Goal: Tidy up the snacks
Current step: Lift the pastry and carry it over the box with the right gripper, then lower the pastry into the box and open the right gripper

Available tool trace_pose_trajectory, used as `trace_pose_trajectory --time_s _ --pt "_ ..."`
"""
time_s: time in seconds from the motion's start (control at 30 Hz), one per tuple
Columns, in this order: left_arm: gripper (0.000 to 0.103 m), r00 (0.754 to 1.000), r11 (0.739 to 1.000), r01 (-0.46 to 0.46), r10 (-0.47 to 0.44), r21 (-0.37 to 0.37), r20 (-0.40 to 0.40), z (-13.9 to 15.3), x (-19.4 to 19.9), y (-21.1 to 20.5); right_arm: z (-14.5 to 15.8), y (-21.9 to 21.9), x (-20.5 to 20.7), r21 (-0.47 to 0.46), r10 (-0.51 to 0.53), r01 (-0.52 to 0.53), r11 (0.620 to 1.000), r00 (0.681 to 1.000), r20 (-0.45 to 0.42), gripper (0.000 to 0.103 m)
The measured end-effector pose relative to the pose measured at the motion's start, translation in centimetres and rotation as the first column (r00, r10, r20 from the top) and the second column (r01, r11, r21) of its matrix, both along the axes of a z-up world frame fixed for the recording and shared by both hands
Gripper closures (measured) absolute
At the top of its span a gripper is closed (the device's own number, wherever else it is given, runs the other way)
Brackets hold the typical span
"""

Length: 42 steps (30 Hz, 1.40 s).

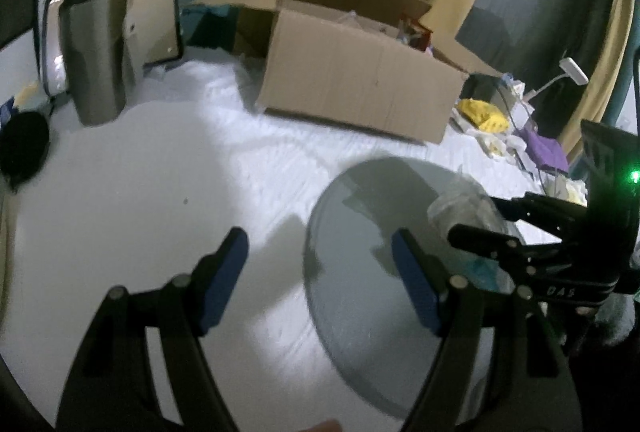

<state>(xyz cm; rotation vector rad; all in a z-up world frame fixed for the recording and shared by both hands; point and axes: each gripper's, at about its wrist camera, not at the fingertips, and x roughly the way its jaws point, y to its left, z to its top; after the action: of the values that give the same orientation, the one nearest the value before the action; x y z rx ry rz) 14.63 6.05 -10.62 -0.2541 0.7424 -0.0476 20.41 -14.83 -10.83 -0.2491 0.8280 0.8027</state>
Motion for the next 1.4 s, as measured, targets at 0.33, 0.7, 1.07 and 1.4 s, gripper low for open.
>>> trace_pose_trajectory --time_s 0.33,0.7,1.07,1.4 --pt "0.028 0.999 1.0 -0.008 0.006 0.03 0.049 2.0 3.1 0.5 2.5 0.3 3.2 0.047 -0.022 0.021 0.999 0.999 0.034 0.044" --pt "0.028 0.992 0.998 -0.015 0.007 0.065 0.127 4.9 7.0 1.9 6.2 2.6 7.4 0.081 -0.011 0.002 0.997 0.994 0.107 0.044" --pt "0.028 0.977 0.993 -0.041 0.017 0.109 0.211 7.7 11.7 4.2 9.4 6.5 11.4 0.108 0.002 -0.02 0.994 0.986 0.167 0.044" --pt "0.028 0.971 0.992 -0.099 0.077 0.085 0.227 8.8 16.4 8.0 10.9 11.0 17.0 0.115 -0.016 -0.005 0.993 0.984 0.177 0.044"
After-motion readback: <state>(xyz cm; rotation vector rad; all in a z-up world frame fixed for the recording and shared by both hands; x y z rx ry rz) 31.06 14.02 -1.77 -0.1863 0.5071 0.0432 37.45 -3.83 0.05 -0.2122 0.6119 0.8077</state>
